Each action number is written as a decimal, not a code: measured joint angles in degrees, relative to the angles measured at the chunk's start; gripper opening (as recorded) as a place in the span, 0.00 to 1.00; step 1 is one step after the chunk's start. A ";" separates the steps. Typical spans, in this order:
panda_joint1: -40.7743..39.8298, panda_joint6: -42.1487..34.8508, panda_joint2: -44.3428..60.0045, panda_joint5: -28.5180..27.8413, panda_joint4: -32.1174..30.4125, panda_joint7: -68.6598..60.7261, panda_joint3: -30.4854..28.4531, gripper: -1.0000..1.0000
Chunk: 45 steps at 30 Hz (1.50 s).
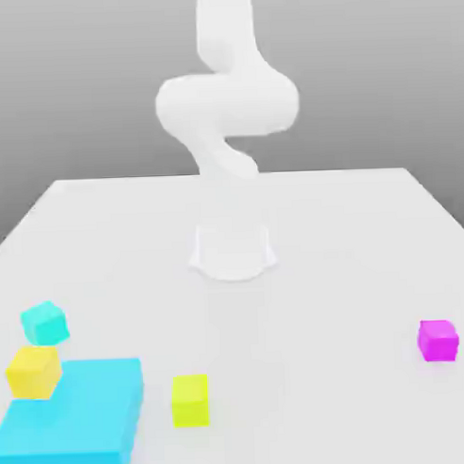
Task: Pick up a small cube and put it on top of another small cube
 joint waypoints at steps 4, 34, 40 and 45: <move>-4.93 3.61 6.40 -1.09 -2.91 10.29 3.53 0.50; -21.07 30.93 52.26 -7.58 -21.15 77.69 10.92 0.50; -15.97 37.44 60.56 -13.03 -19.53 81.99 4.55 0.00; -15.34 38.22 61.38 -13.50 -19.38 82.34 3.81 0.00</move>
